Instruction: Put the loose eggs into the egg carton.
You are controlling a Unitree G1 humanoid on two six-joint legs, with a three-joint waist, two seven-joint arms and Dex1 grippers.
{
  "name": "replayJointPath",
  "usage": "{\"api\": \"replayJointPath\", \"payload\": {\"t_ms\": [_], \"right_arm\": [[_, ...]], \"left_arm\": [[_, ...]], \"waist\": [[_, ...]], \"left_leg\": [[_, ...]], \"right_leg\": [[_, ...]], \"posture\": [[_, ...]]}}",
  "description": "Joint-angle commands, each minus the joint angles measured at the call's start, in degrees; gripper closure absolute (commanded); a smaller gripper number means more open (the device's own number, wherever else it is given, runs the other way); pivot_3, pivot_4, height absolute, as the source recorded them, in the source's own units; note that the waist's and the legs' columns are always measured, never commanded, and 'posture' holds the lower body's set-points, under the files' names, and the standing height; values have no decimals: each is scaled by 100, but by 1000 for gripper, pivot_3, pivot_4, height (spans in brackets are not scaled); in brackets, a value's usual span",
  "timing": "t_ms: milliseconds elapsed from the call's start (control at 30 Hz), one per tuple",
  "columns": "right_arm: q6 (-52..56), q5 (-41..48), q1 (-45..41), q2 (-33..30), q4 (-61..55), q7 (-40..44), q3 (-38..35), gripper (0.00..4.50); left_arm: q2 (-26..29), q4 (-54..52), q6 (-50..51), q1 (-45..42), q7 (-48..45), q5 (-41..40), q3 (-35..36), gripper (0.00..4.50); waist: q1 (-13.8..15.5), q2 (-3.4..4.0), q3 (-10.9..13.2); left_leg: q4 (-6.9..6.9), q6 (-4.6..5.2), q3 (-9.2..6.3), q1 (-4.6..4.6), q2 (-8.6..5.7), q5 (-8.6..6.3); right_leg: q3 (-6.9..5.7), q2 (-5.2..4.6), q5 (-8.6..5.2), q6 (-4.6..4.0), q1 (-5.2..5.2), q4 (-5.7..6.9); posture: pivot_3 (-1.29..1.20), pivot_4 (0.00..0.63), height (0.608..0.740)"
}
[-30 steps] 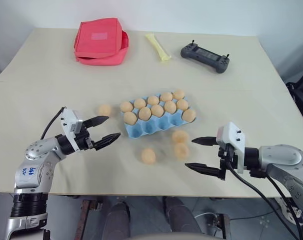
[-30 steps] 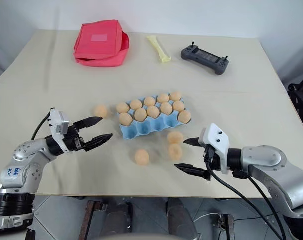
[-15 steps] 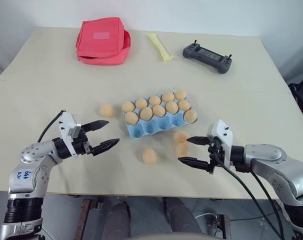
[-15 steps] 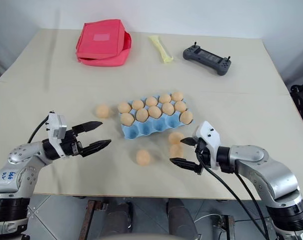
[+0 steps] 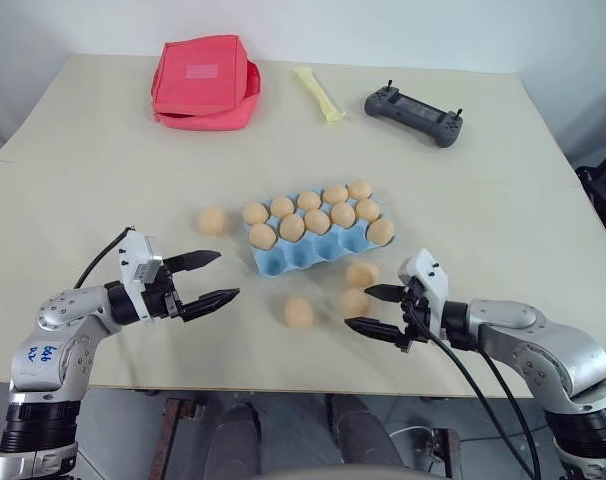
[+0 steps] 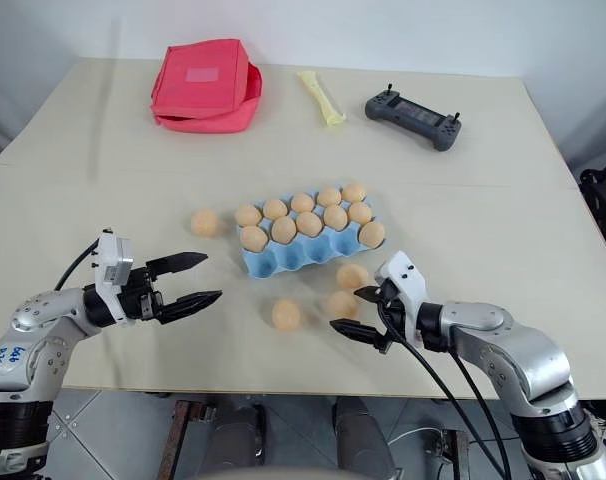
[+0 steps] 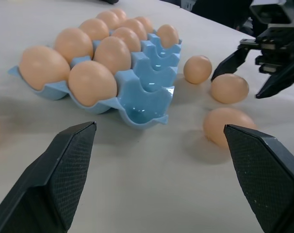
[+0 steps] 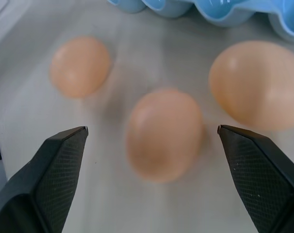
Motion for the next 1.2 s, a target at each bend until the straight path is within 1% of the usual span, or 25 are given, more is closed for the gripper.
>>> {"api": "replayJointPath", "payload": {"t_ms": [33,133,233,400,467,500,600,800,933,1067,1200], "right_arm": [[-36,-55,-77,40,10,-25,52,0],[-22,-118,-117,50,73,-10,136,0],[0,-143,-163,50,102,9,229,599],[-4,-191,-198,59,96,13,294,2383],[-9,-211,-204,41,68,12,284,2903],[-9,-217,-206,38,59,11,277,3057],[59,-153,-204,-3,-50,-12,146,3205],[476,404,-148,-406,-612,94,-656,3229],[572,643,-479,-563,-564,102,-961,3229],[263,356,-1251,-244,-8,-163,-800,3229],[-235,-217,-1910,237,854,-356,-316,3229]], "left_arm": [[45,-167,-38,21,-35,-124,102,11],[36,-162,-45,7,-14,-112,101,11],[20,-149,-62,-12,4,-104,97,0],[-4,-116,-85,-36,17,-95,88,0],[-9,-92,-92,-52,15,-90,84,0],[-9,-81,-96,-58,12,-86,82,0],[-23,-76,-103,-72,18,-83,71,0],[-58,-15,-113,-147,12,-66,34,0],[-83,62,-131,-218,-14,-45,-2,0],[-134,130,-170,-294,-15,-10,-55,0],[-194,129,-226,-310,28,6,-82,0]], "waist": [[-3,0,0],[-12,0,0],[-9,0,0],[-10,0,0],[-12,0,0],[-12,0,0],[-11,0,0],[4,0,0],[-12,0,0],[-75,0,0],[-135,0,0]], "left_leg": [[-1,0,0,0,0,0],[-2,0,0,1,0,0],[-2,0,0,1,0,0],[-2,0,0,0,0,0],[-2,0,0,0,0,0],[-2,0,0,1,0,0],[-1,0,0,0,0,0],[-3,0,0,0,0,0],[-4,1,0,0,1,0],[2,5,1,1,0,2],[0,7,1,0,0,4]], "right_leg": [[0,0,0,0,0,0],[0,0,4,8,-1,0],[0,0,4,8,-1,0],[0,0,4,7,-1,0],[0,0,4,7,-1,0],[0,0,3,6,-1,0],[0,0,1,3,-1,0],[0,0,3,6,-1,-1],[0,1,4,8,-1,-2],[0,0,2,-3,0,-2],[0,0,5,-1,1,-4]], "posture": [[0,150,740],[0,150,740],[0,150,740],[0,150,740],[0,150,740],[0,150,740],[0,150,740],[0,150,740],[0,150,740],[0,150,740],[0,150,740]]}}
